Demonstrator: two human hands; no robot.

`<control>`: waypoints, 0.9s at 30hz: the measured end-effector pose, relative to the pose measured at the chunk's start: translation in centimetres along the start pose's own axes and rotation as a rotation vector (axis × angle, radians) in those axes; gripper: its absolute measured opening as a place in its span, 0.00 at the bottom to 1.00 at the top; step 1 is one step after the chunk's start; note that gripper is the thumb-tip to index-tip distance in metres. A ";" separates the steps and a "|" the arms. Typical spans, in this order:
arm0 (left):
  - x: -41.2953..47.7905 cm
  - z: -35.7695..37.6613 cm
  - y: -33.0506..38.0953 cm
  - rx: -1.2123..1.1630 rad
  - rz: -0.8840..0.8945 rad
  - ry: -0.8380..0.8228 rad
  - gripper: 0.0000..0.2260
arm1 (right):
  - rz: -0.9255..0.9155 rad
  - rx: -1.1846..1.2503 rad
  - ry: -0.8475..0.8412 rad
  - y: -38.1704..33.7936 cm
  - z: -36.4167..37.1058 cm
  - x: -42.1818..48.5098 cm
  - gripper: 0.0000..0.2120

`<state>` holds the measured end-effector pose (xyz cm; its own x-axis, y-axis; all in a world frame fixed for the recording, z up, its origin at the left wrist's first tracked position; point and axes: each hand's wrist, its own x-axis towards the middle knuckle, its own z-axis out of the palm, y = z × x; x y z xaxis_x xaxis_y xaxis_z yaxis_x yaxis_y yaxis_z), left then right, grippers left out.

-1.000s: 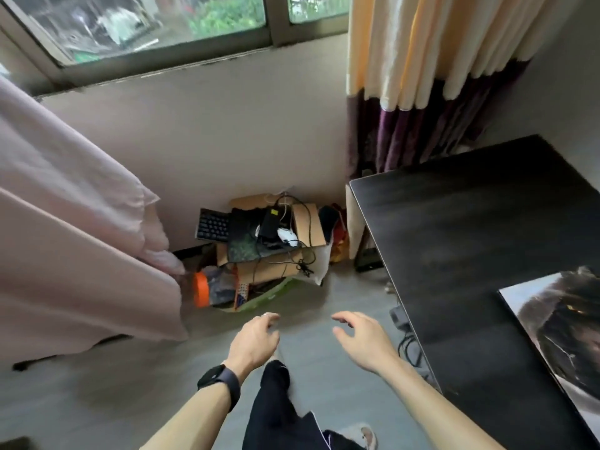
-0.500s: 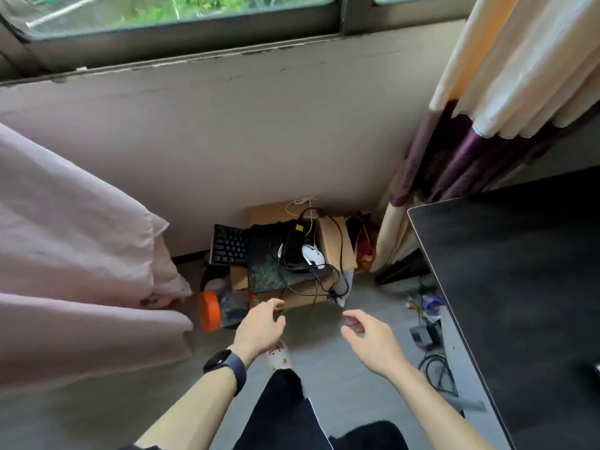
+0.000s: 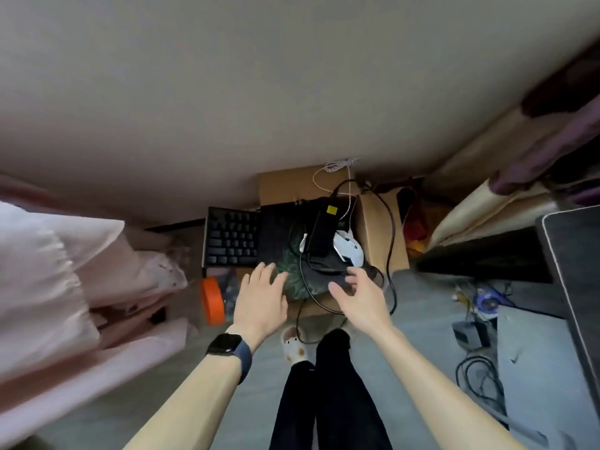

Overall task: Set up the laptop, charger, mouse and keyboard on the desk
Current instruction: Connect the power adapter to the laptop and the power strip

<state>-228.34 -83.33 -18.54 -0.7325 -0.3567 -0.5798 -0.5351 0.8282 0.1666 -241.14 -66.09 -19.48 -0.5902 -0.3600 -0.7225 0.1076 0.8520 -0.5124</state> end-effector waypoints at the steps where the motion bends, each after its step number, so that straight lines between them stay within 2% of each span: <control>1: 1.3 0.6 -0.4 0.035 0.003 -0.012 0.25 | -0.013 -0.049 0.011 -0.1 0.8 2.2 0.32; 8: 6.7 5.3 -3.8 0.264 0.070 -0.046 0.30 | -0.053 -0.739 -0.036 -0.6 8.3 10.8 0.38; 12: 6.8 6.3 -4.4 0.256 0.094 -0.005 0.30 | -0.200 -0.981 0.026 -1.0 10.1 11.7 0.29; 16: 6.7 5.6 -4.4 0.232 0.087 -0.041 0.30 | -0.241 -1.011 -0.094 -1.6 9.5 12.6 0.19; 19: 7.2 4.5 -4.2 0.134 0.050 -0.073 0.28 | -0.287 -0.835 -0.130 -1.2 7.6 11.2 0.17; 21: 7.5 3.3 -3.9 0.014 0.001 -0.069 0.29 | -0.366 -0.684 -0.069 -0.9 6.1 9.0 0.16; 23: 7.5 1.3 -3.1 -0.097 -0.007 0.001 0.31 | -0.444 -0.634 0.050 -1.3 3.6 6.2 0.19; 27: 6.9 -3.9 -0.1 -0.174 0.152 0.166 0.39 | -0.468 -0.562 0.225 -3.1 -2.8 2.0 0.18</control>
<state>-234.92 -87.53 -19.45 -0.8611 -0.3117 -0.4017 -0.4675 0.7960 0.3845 -244.89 -68.40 -18.01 -0.6290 -0.6965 -0.3452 -0.5816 0.7163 -0.3856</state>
